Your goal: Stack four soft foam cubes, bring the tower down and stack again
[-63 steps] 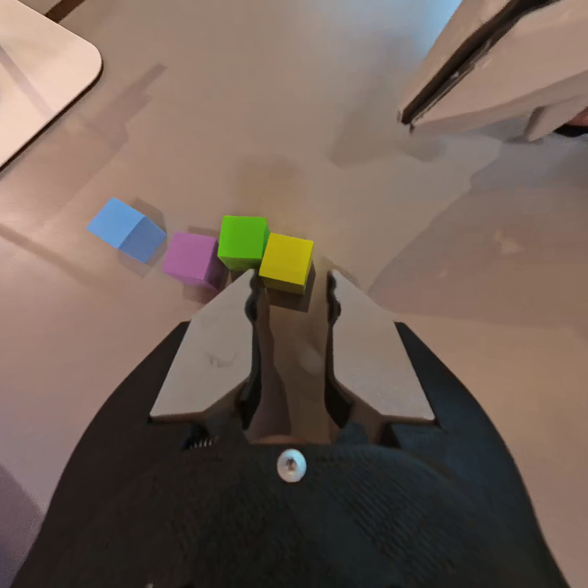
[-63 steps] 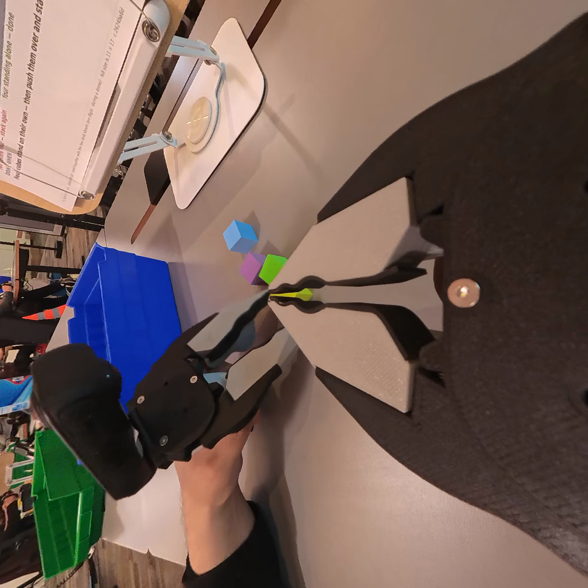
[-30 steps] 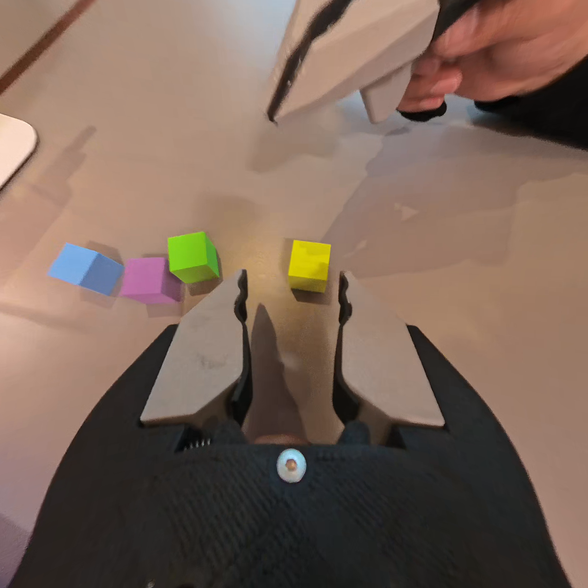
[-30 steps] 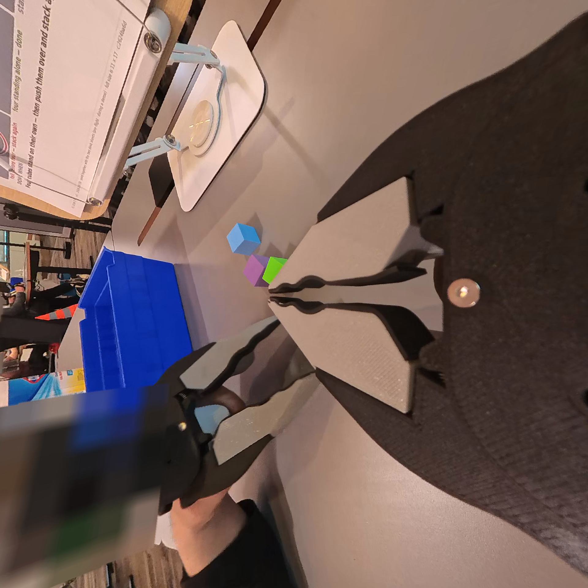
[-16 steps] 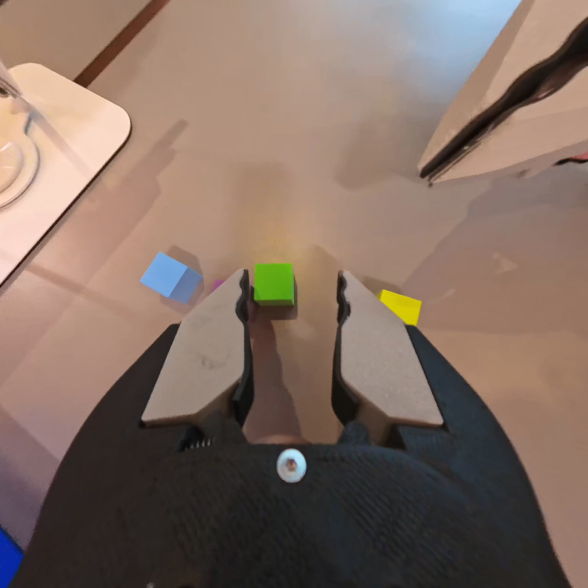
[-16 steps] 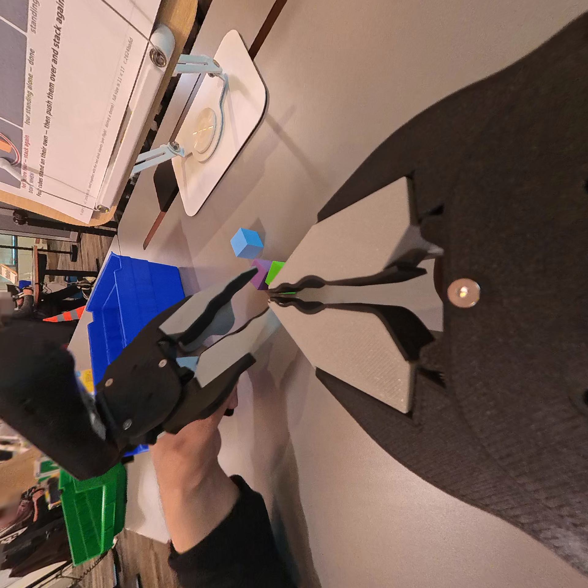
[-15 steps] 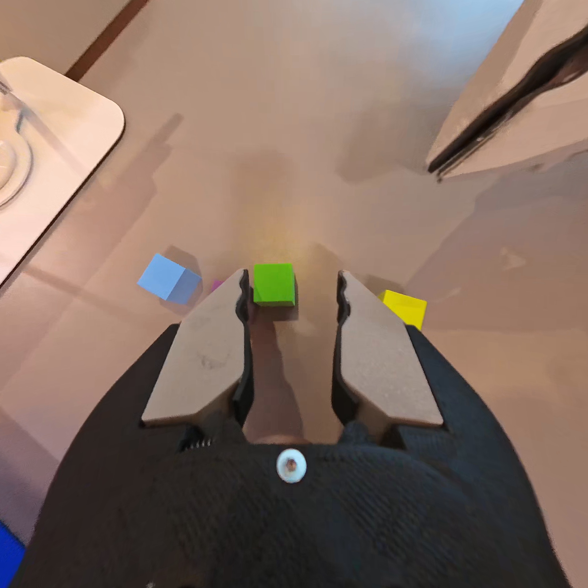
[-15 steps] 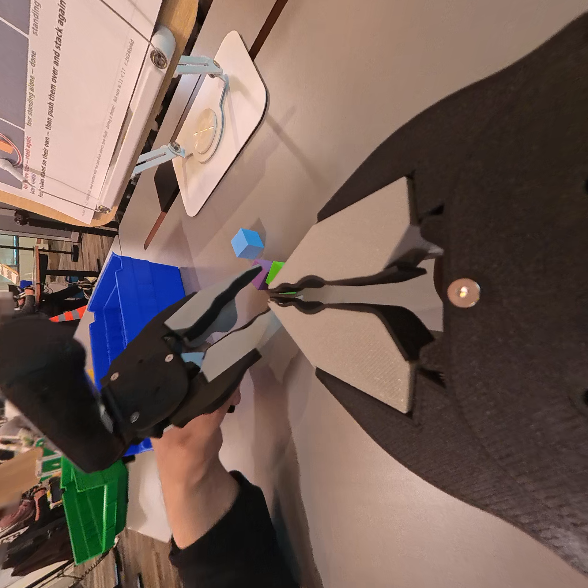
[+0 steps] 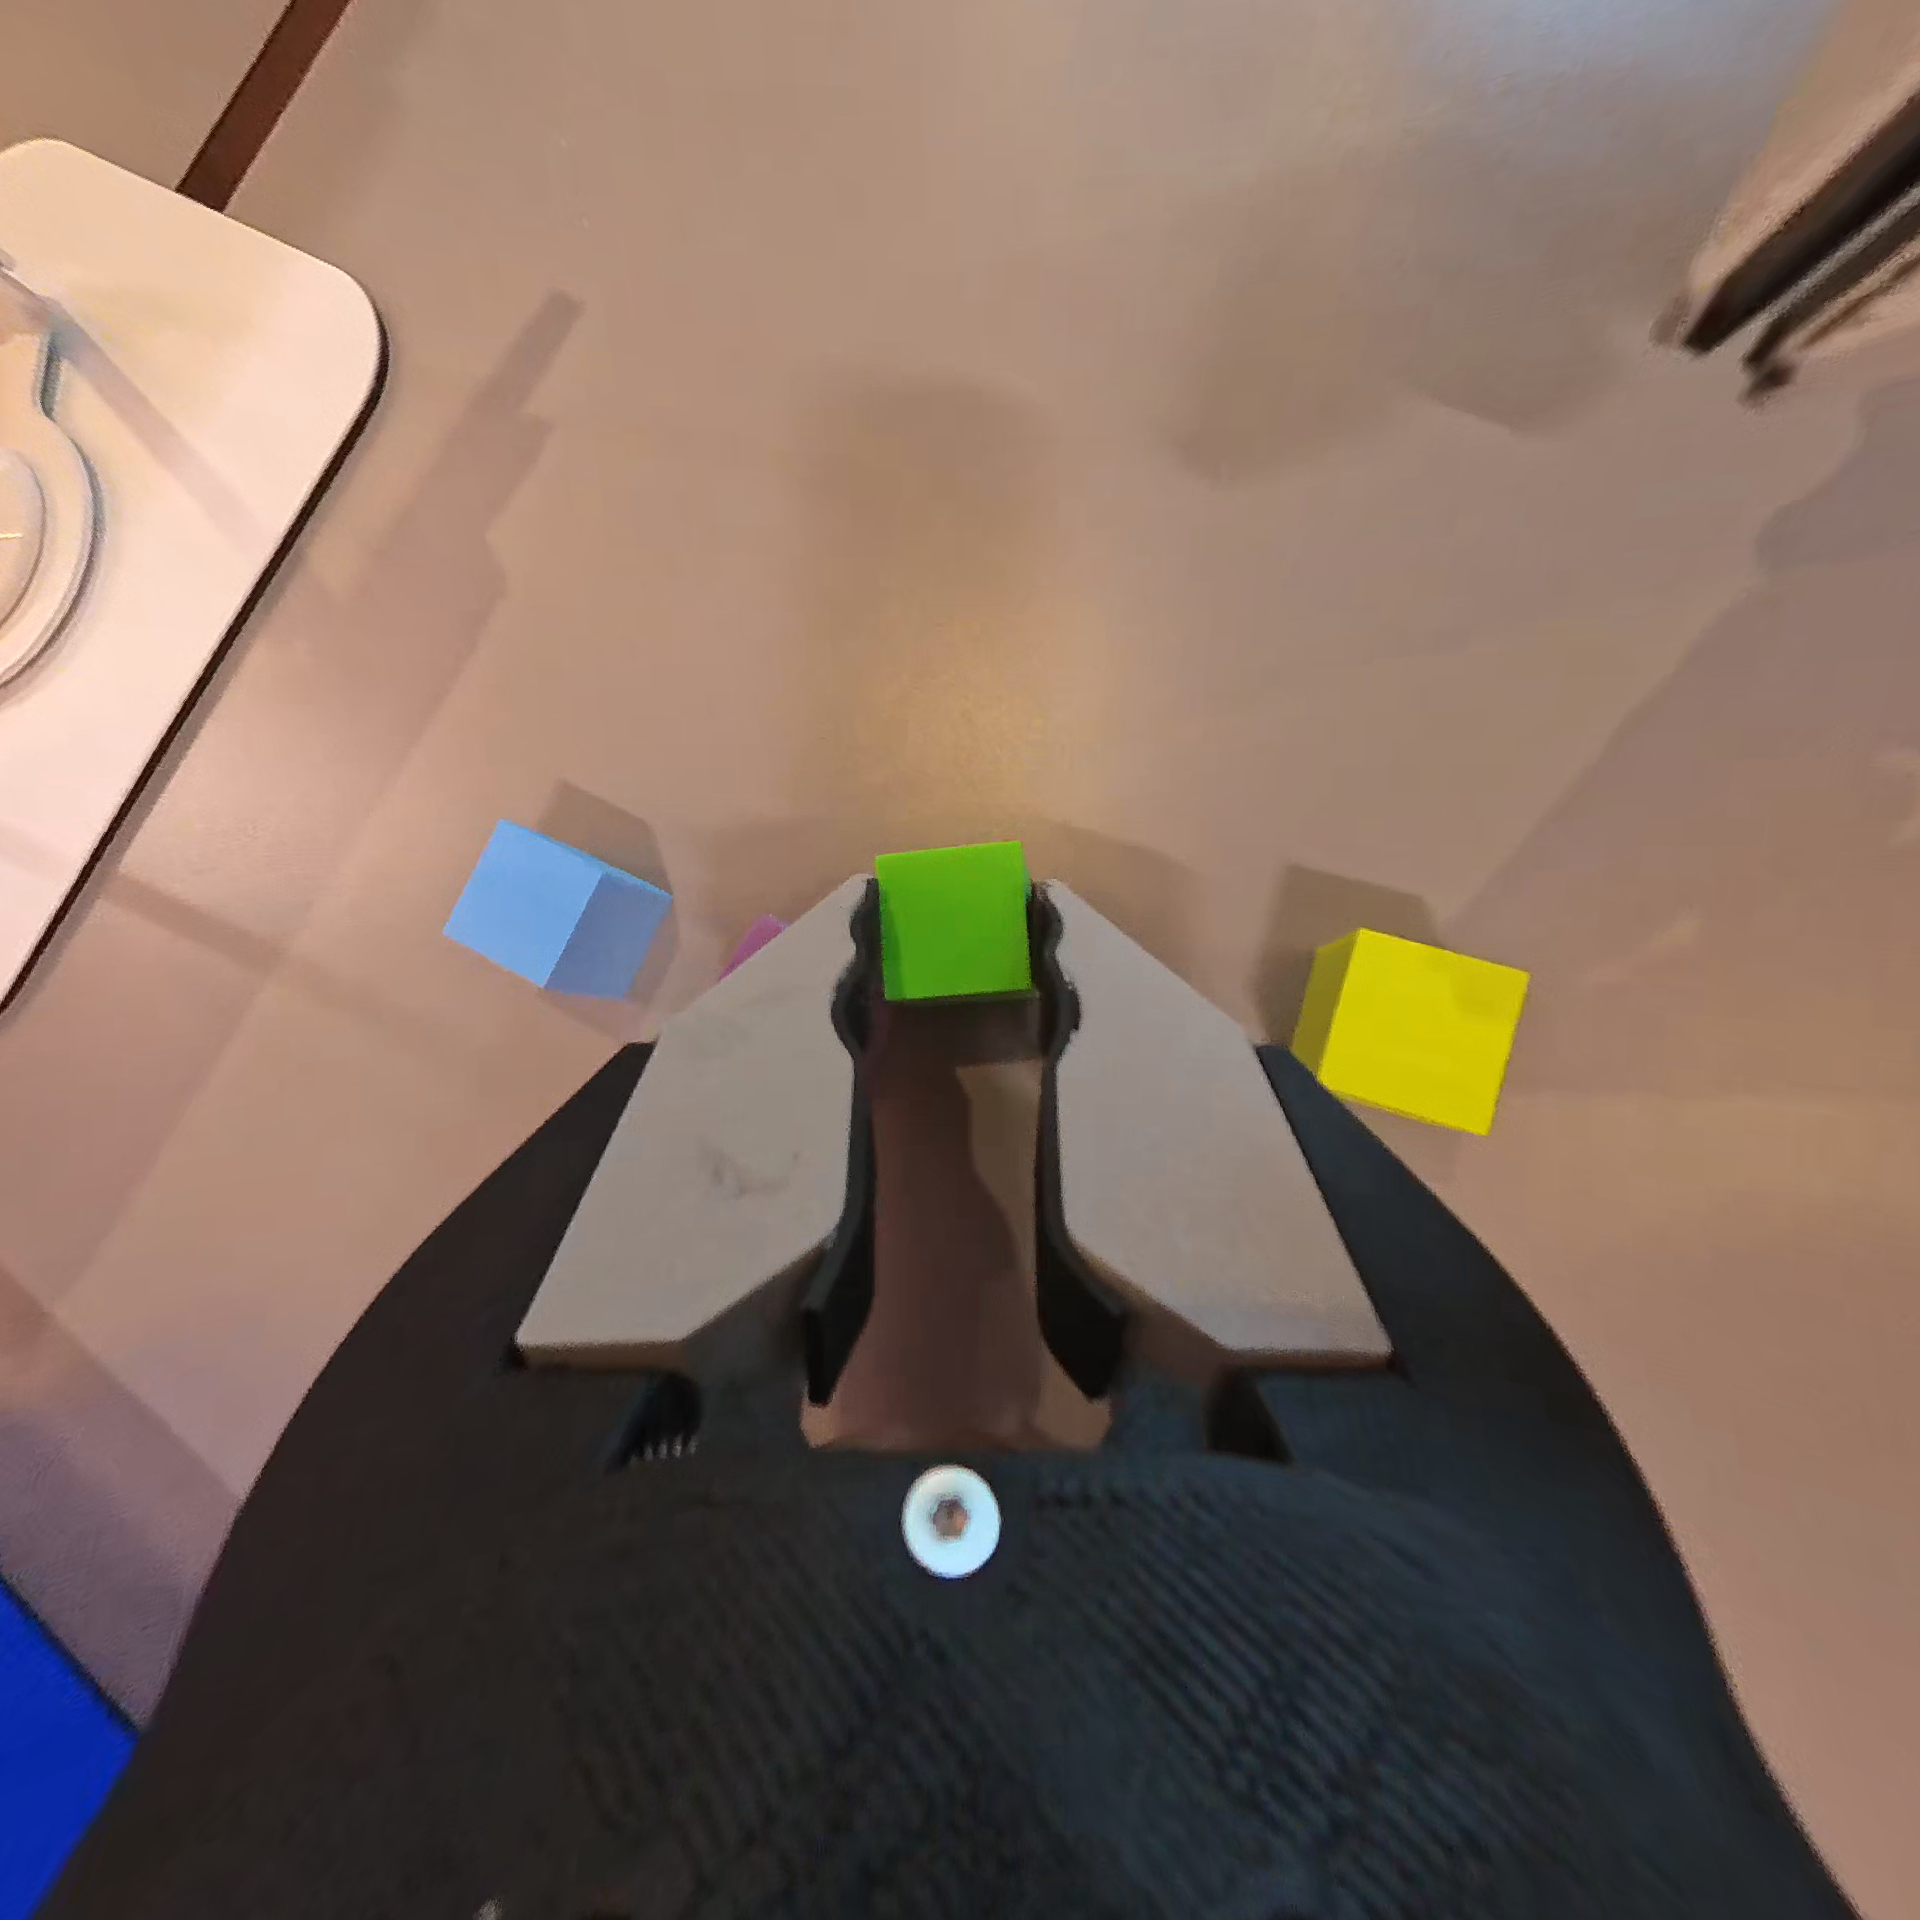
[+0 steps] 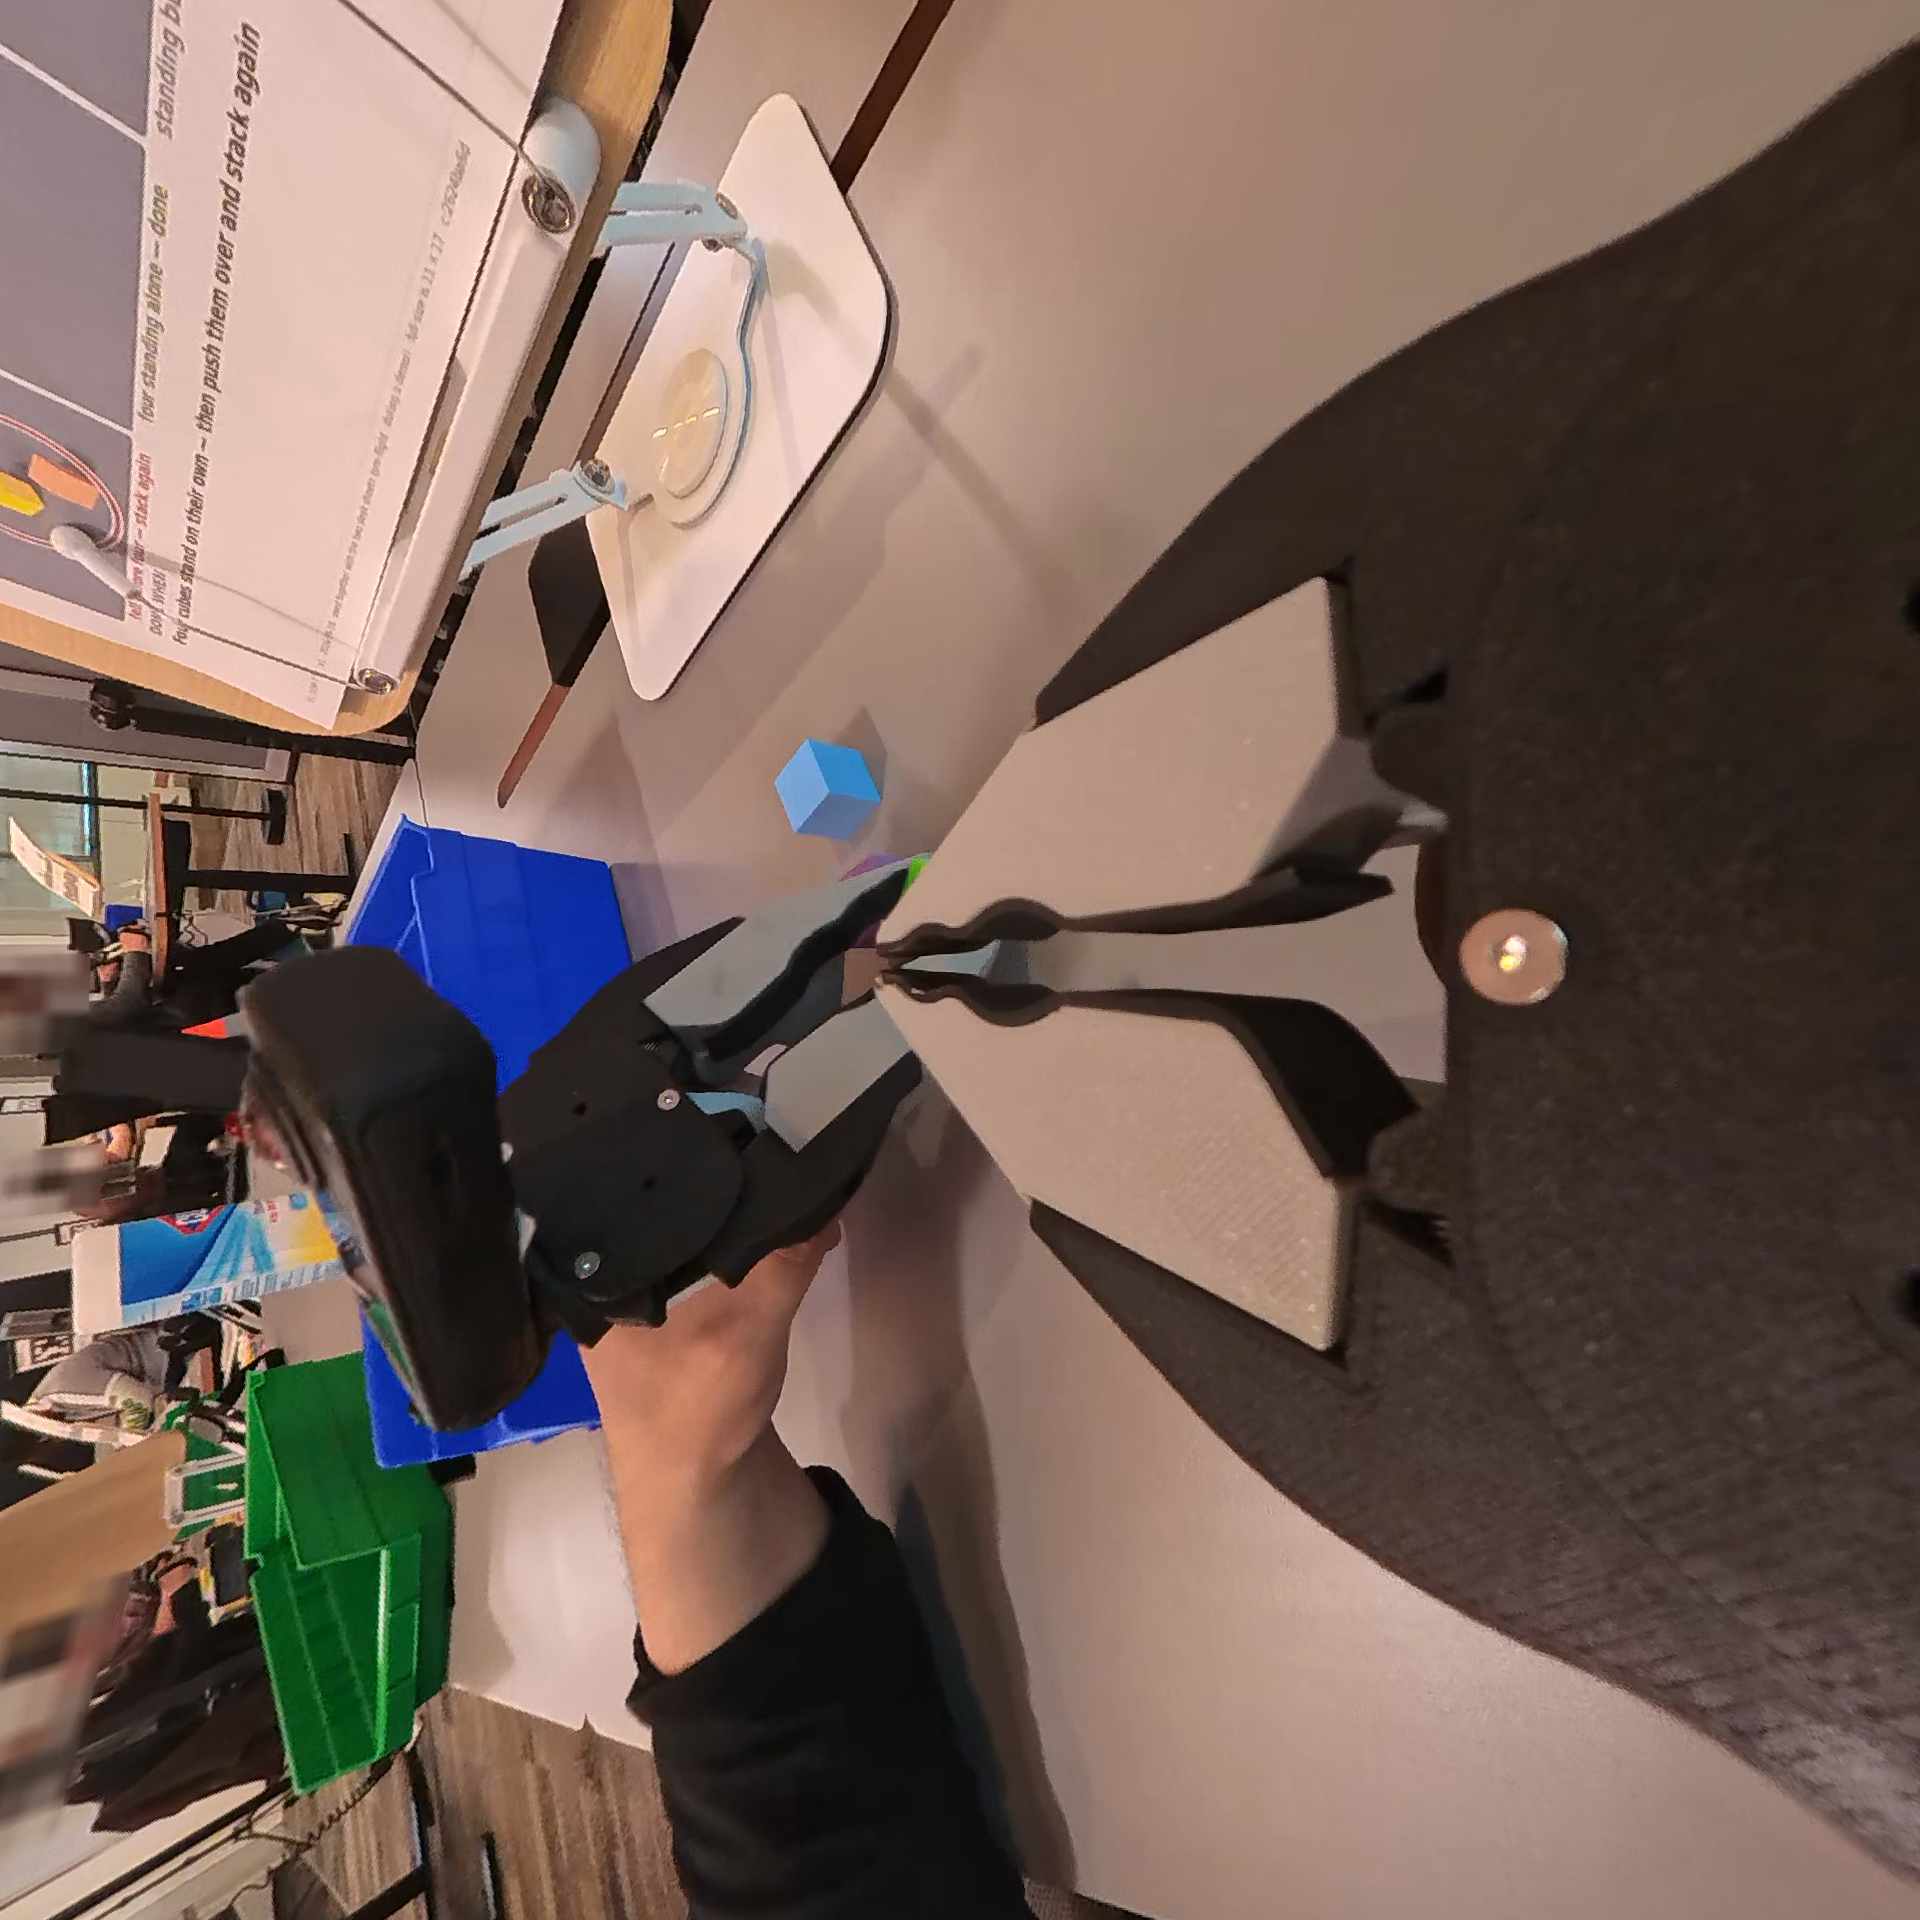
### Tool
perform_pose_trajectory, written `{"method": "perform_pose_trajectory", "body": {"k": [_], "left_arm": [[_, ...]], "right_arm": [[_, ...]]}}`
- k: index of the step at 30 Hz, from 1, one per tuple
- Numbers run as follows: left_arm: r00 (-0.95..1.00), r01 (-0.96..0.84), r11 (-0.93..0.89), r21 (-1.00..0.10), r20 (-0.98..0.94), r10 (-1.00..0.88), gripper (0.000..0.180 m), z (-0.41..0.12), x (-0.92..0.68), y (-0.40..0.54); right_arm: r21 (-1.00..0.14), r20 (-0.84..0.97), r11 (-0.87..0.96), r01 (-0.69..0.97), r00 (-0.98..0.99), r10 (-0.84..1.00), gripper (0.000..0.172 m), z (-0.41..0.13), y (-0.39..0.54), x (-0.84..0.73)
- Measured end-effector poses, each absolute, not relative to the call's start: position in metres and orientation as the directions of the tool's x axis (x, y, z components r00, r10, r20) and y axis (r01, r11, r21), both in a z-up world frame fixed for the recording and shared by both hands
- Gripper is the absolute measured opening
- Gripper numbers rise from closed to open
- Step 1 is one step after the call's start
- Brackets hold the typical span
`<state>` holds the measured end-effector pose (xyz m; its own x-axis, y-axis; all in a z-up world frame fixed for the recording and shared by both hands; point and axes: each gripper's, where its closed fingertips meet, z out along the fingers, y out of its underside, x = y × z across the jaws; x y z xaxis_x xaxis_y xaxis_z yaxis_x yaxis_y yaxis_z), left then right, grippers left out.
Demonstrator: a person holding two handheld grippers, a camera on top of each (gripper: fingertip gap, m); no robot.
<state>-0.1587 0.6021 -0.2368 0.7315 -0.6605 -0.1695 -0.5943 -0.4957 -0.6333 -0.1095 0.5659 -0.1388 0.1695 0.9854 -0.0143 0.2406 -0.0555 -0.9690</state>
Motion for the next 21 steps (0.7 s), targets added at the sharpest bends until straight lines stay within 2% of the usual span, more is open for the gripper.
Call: {"method": "perform_pose_trajectory", "body": {"k": [11, 16, 21], "left_arm": [[0.725, -0.543, -0.4, -0.739, -0.173, -0.666, 0.026, -0.212, -0.157, 0.592], [0.668, -0.571, -0.227, -0.789, -0.286, -0.687, 0.026, -0.19, -0.148, 0.587], [0.586, -0.659, -0.098, -0.746, -0.428, -0.688, 0.026, -0.185, -0.138, 0.581]], "right_arm": [[-0.96, -0.018, -0.062, 0.271, 0.162, 0.987, 0.0, -0.149, 0.564, -0.113], [-0.959, -0.035, -0.078, 0.271, 0.161, 0.986, 0.0, -0.15, 0.566, -0.112], [-0.959, -0.09, -0.124, 0.254, 0.141, 0.986, 0.004, -0.15, 0.564, -0.113]]}}
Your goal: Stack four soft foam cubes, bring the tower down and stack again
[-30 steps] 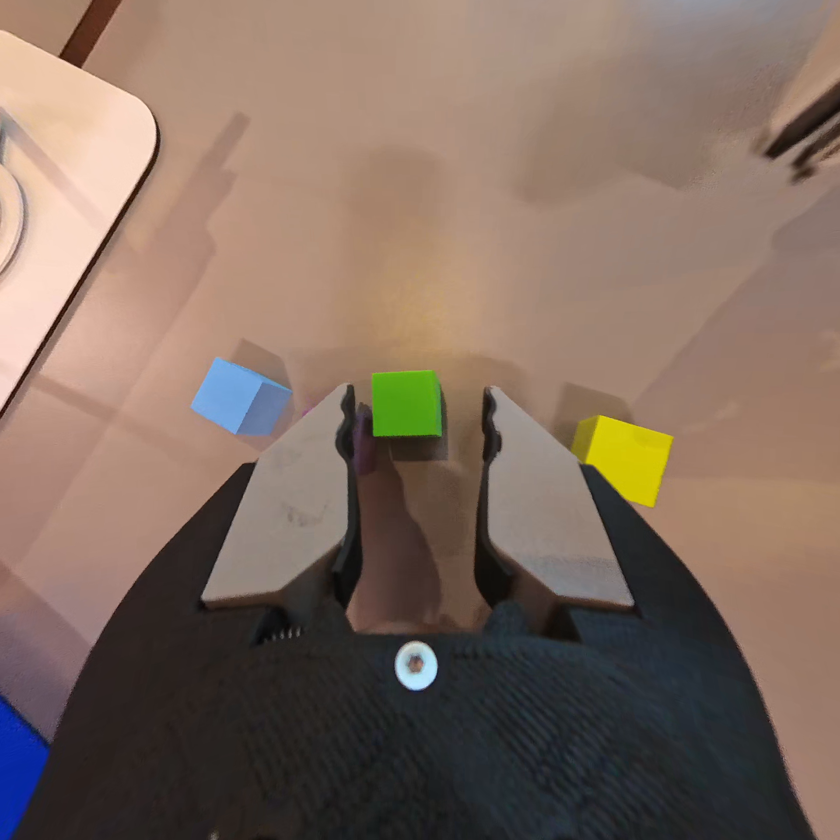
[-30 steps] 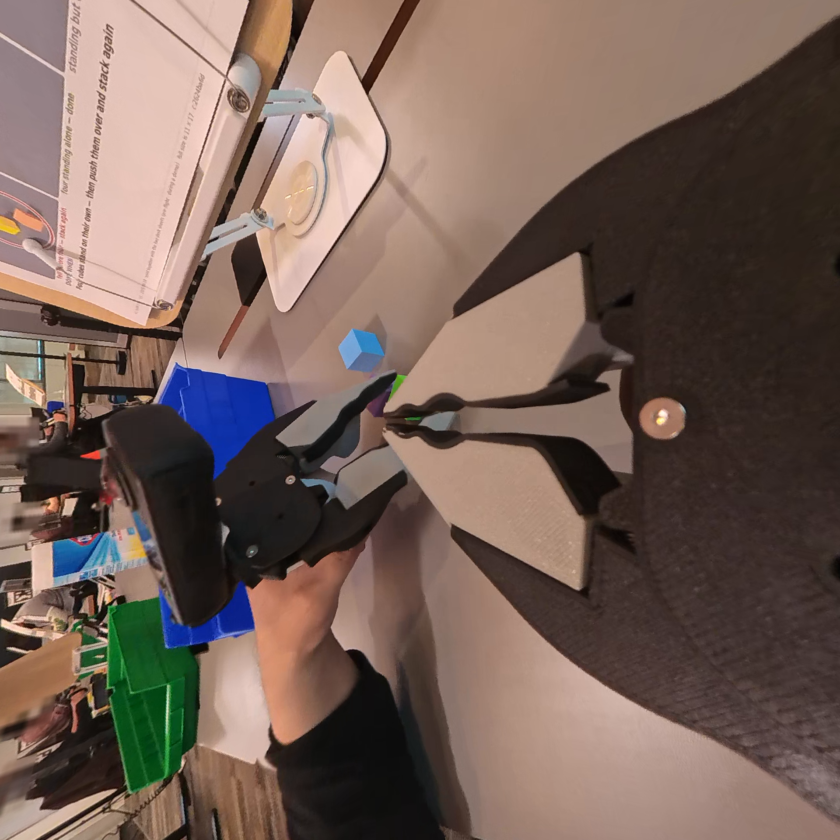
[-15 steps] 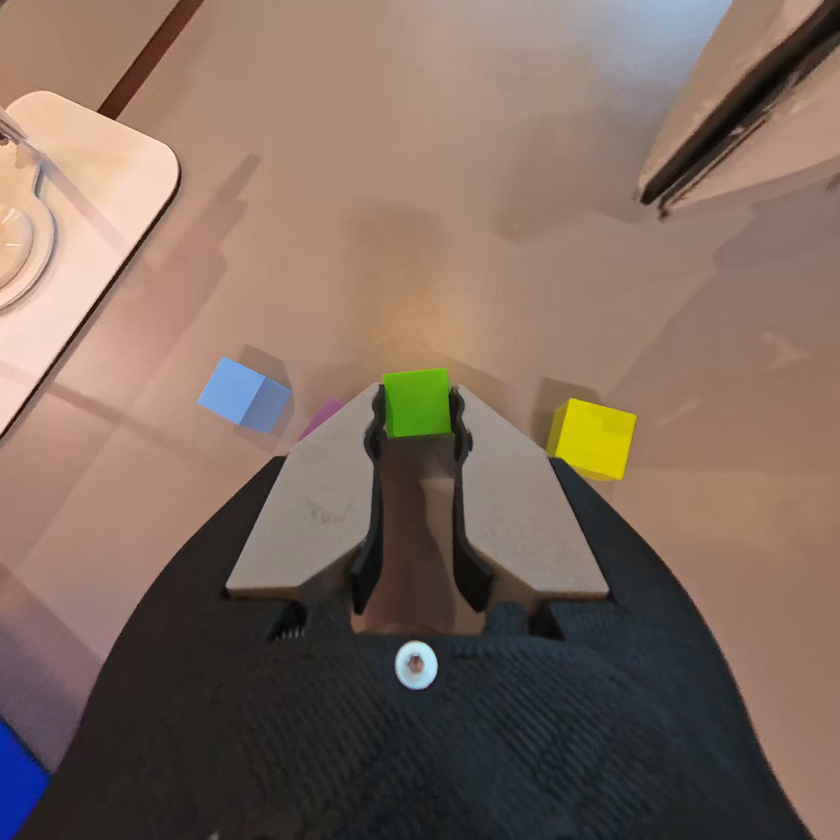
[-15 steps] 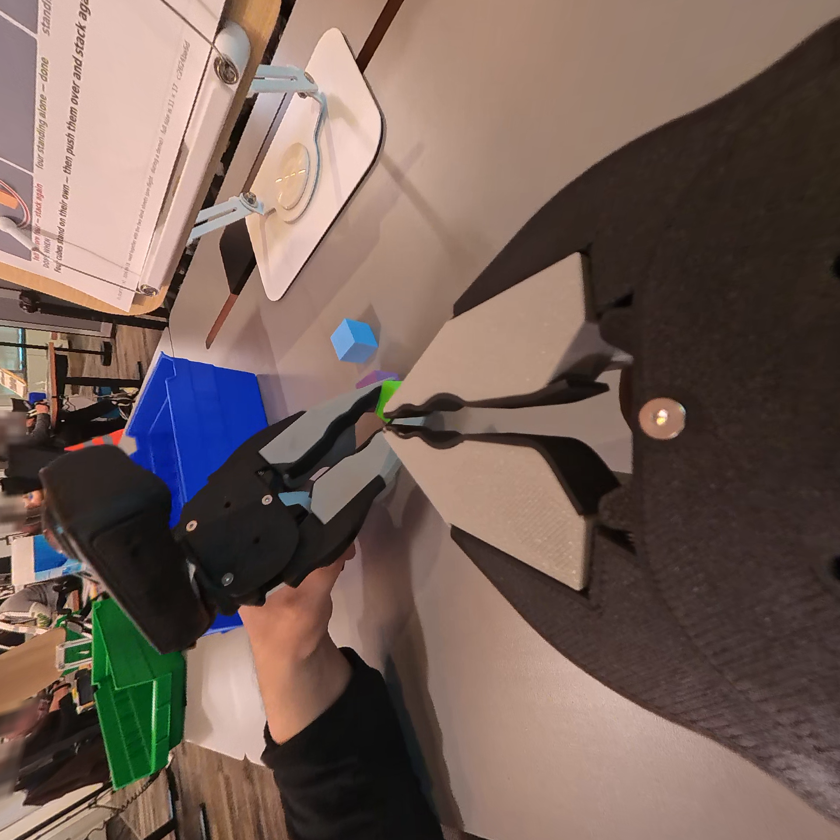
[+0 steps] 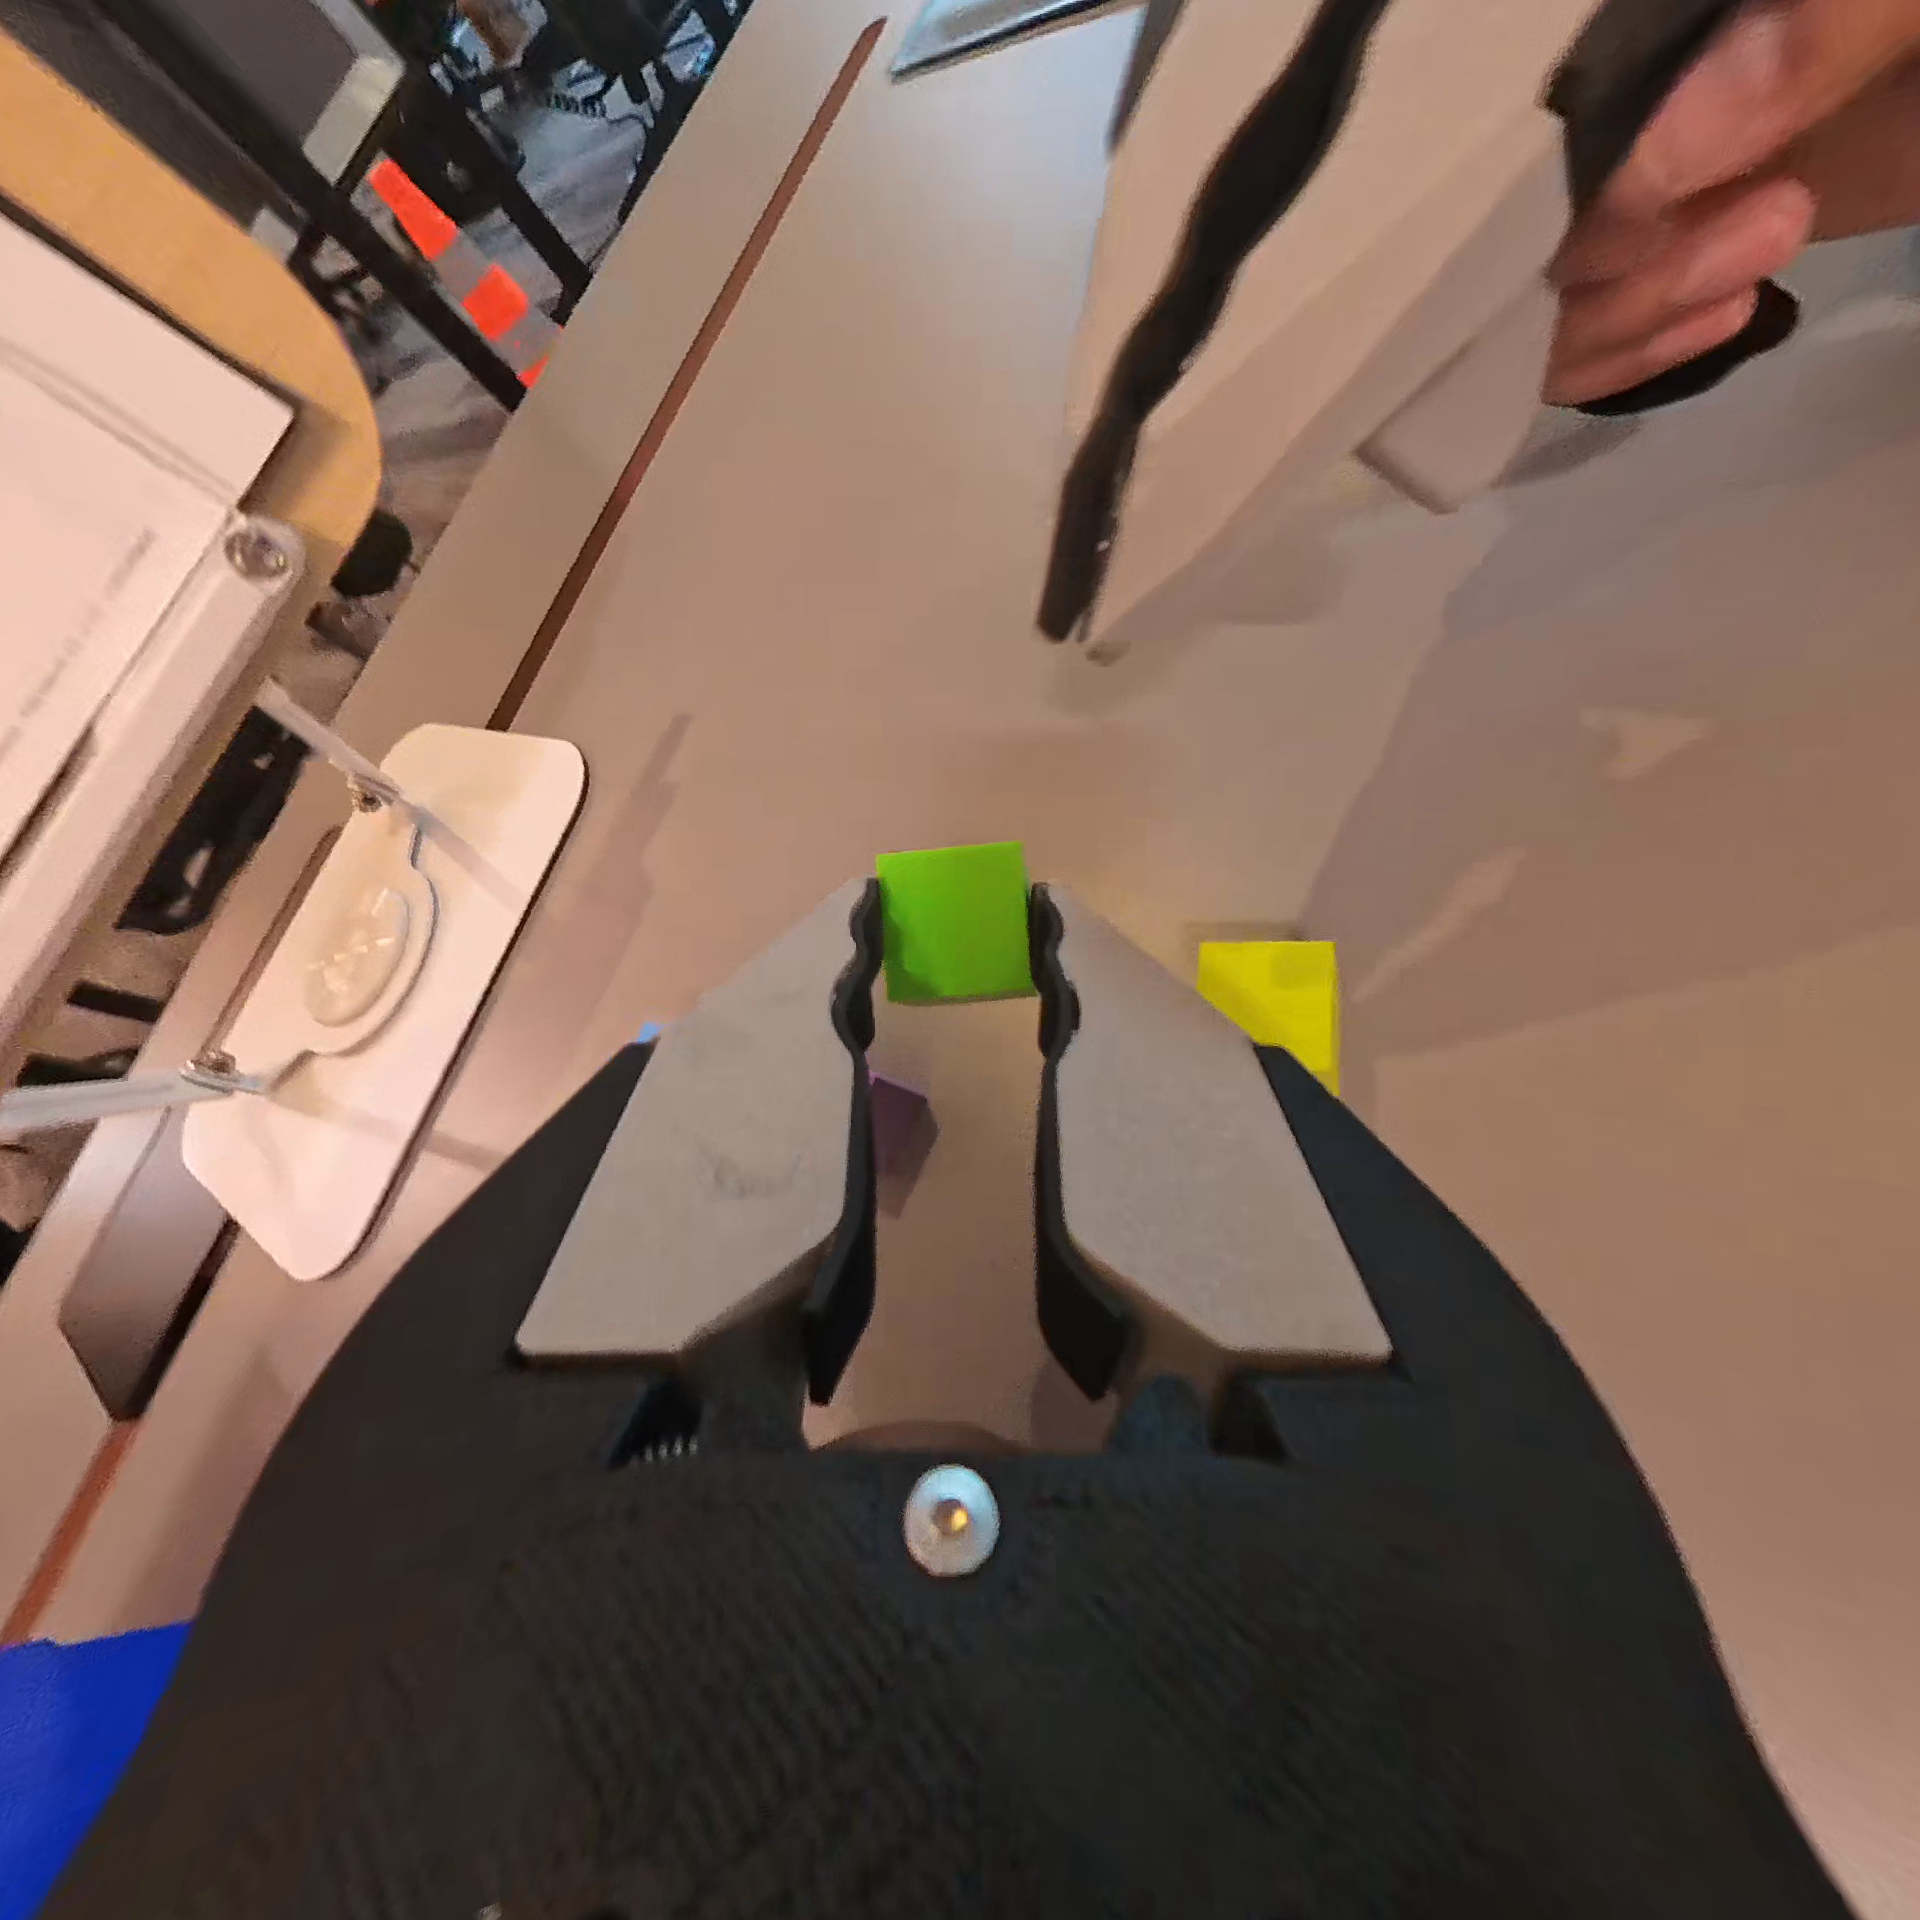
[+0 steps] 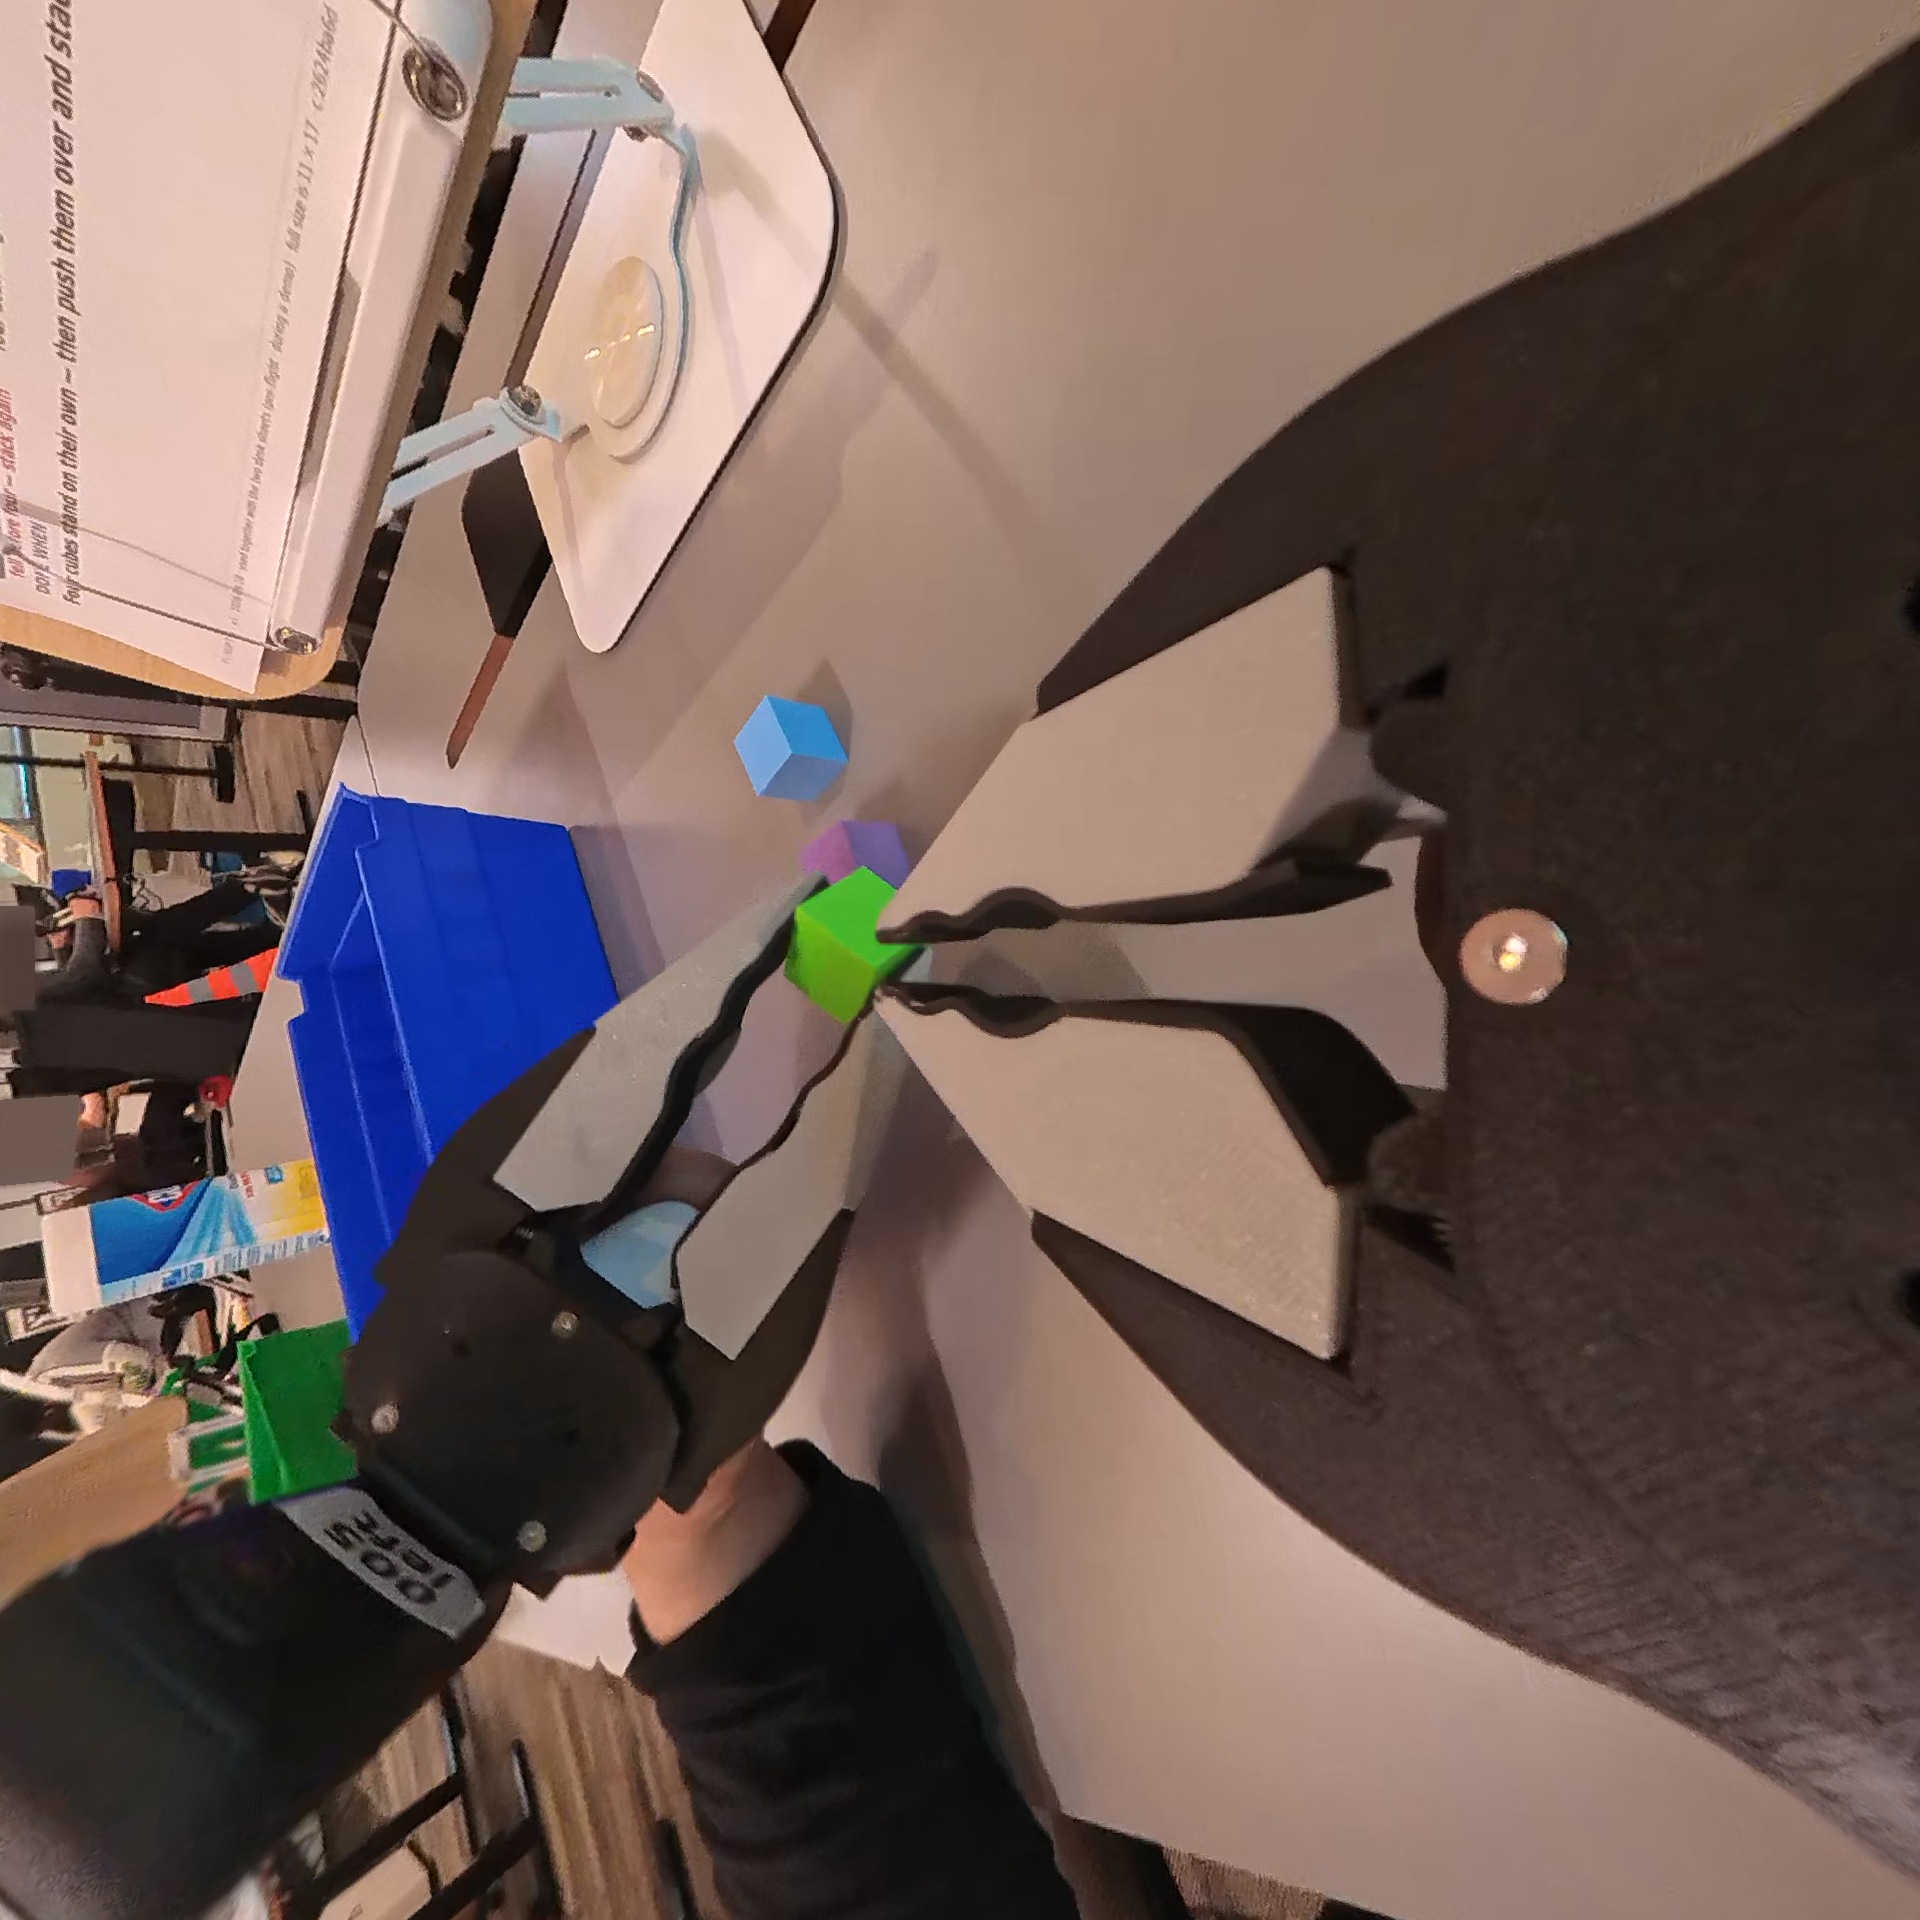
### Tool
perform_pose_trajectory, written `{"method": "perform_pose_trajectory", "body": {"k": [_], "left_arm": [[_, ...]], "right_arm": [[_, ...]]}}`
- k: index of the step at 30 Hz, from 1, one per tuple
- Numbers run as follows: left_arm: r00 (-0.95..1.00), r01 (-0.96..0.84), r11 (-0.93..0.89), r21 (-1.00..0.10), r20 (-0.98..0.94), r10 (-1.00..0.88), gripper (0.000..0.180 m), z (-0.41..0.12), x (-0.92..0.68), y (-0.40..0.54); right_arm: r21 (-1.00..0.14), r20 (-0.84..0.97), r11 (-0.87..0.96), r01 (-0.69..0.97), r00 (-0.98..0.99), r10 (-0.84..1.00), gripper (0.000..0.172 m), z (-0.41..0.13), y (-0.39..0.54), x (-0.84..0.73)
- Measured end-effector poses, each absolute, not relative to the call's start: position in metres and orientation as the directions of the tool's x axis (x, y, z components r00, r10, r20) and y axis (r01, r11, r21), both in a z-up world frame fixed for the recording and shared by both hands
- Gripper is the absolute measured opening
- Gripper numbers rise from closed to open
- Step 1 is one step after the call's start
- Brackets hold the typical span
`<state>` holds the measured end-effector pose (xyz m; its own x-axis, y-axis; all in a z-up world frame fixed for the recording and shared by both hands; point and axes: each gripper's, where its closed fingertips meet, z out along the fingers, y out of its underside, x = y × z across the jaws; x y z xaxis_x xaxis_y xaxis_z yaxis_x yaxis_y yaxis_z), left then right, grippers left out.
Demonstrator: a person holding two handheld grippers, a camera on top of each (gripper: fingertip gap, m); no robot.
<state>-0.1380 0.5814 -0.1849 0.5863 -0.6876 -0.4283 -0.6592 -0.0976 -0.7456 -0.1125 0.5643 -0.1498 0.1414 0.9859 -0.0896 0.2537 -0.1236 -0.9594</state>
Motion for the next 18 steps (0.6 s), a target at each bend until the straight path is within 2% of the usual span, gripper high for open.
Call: {"method": "perform_pose_trajectory", "body": {"k": [7, 12, 18], "left_arm": [[0.451, -0.736, 0.147, -0.661, -0.641, -0.622, 0.026, -0.162, -0.115, 0.565], [0.404, -0.774, 0.194, -0.603, -0.706, -0.581, 0.026, -0.159, -0.113, 0.563], [0.357, -0.818, 0.216, -0.533, -0.764, -0.537, 0.026, -0.159, -0.112, 0.562]], "right_arm": [[-0.943, -0.222, -0.234, 0.236, 0.074, 0.972, 0.012, -0.151, 0.555, -0.117], [-0.925, -0.33, -0.323, 0.199, 0.0, 0.944, 0.017, -0.144, 0.547, -0.118], [-0.908, -0.377, -0.37, 0.195, 0.001, 0.926, 0.016, -0.147, 0.549, -0.119]]}}
